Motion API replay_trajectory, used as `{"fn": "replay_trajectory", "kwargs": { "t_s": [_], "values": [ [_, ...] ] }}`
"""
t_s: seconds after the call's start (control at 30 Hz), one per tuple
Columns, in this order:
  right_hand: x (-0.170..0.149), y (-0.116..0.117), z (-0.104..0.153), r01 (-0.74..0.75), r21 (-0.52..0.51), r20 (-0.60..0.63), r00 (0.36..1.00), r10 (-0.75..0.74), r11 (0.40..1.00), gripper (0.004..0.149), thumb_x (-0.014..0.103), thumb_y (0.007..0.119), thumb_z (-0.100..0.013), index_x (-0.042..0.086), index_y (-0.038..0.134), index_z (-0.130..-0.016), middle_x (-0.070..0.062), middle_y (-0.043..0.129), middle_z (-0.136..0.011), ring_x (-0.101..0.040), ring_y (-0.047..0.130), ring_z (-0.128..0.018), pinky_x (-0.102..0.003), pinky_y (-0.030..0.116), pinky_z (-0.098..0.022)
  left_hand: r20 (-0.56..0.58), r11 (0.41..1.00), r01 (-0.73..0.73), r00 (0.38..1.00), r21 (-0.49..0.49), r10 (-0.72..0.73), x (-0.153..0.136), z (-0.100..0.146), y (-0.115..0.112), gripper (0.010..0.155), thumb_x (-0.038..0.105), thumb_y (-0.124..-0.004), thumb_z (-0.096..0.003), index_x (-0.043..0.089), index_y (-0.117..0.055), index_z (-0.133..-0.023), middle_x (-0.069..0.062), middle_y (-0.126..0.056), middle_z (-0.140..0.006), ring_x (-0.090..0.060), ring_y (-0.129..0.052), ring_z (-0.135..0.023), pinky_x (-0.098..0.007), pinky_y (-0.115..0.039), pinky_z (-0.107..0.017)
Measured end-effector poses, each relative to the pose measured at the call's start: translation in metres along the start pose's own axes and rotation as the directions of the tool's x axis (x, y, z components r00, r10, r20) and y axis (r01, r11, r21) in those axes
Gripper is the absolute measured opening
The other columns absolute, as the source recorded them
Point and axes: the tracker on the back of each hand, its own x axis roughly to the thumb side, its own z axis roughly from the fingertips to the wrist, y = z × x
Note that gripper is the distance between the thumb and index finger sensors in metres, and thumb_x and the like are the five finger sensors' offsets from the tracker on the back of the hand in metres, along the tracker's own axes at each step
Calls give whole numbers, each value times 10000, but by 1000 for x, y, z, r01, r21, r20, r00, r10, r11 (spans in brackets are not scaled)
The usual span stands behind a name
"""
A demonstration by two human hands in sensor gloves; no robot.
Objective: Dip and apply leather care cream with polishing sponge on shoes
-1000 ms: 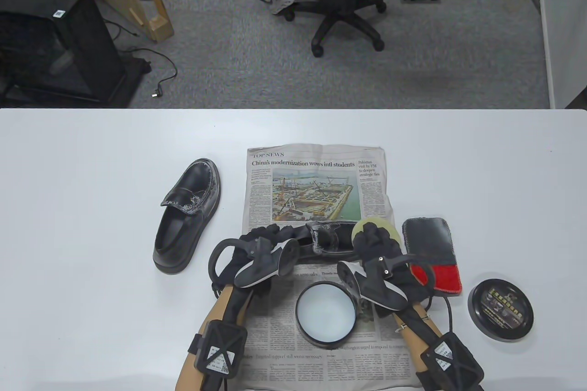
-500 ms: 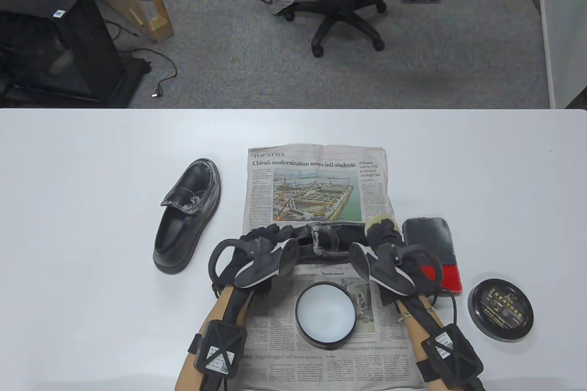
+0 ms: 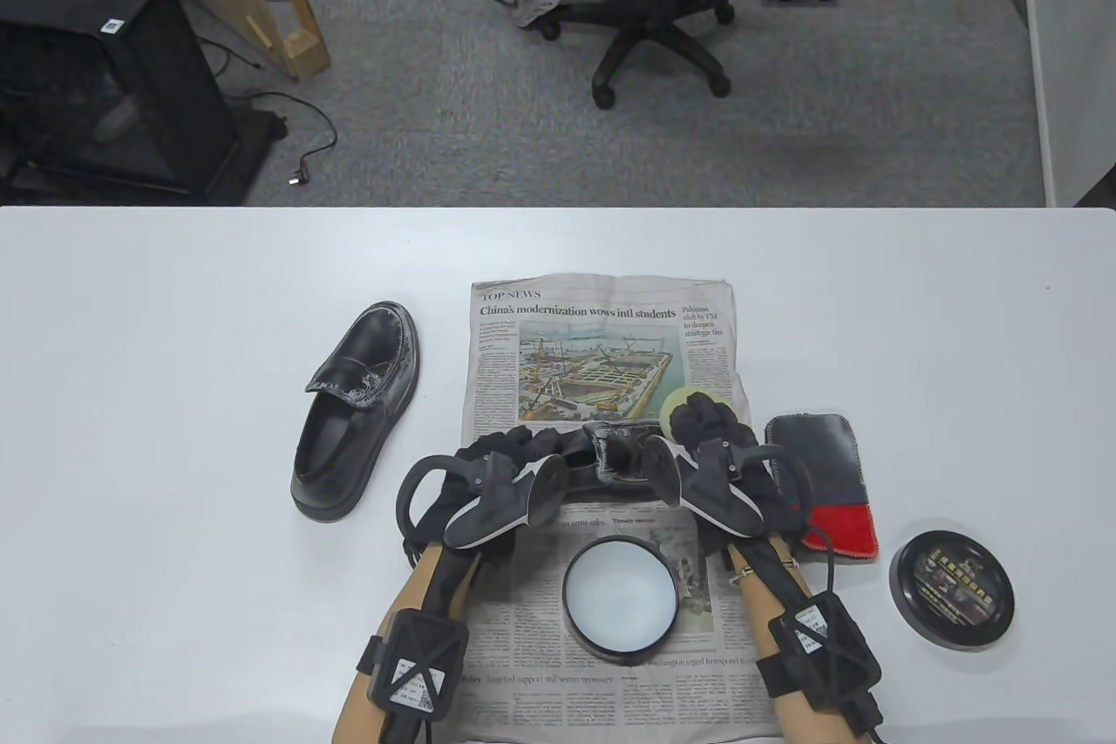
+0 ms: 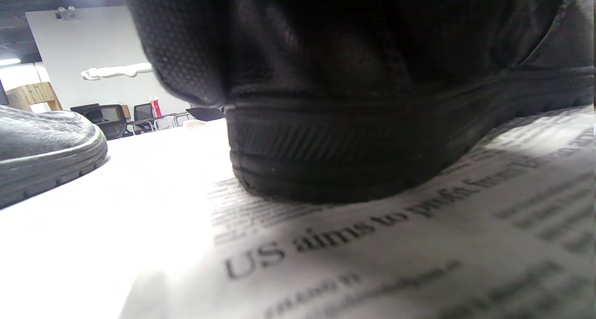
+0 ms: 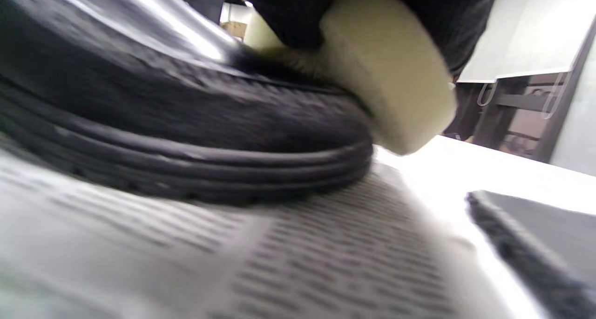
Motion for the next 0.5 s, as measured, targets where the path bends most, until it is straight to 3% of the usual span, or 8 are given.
{"fn": "replay_trajectory", "kwargs": {
  "t_s": [0.13, 0.33, 0.5],
  "values": [
    [-9, 3, 15, -66, 44, 10, 998, 66, 997, 430, 238, 685, -592, 162, 588, -1003, -167, 743, -1035, -309, 947, -816, -331, 895, -553, -5, 1000, 13, 1000, -2, -13, 0, 0, 1, 726, 615, -804, -352, 392, -662, -1028, 29, -865, -1029, -212, -899, -877, -392, -837, -607],
    [6, -15, 41, -104, -41, 121, 987, 108, 994, 422, 237, 708, -586, 156, 636, -994, -174, 770, -1021, -328, 948, -805, -344, 888, -555, 4, 1000, 2, 1000, 0, -2, 0, 0, 0, 720, 607, -810, -350, 394, -667, -1023, 27, -862, -1035, -222, -894, -887, -404, -832, -616],
    [14, -17, 22, 1, -73, 100, 995, 6, 997, 399, 252, 701, -586, 264, 624, -977, -60, 725, -1081, -307, 838, -935, -436, 782, -661, 14, 1000, -13, 1000, -3, 13, 0, 0, 0, 719, 601, -815, -355, 397, -660, -1027, 33, -849, -1050, -231, -887, -904, -407, -830, -629]
  ]
}}
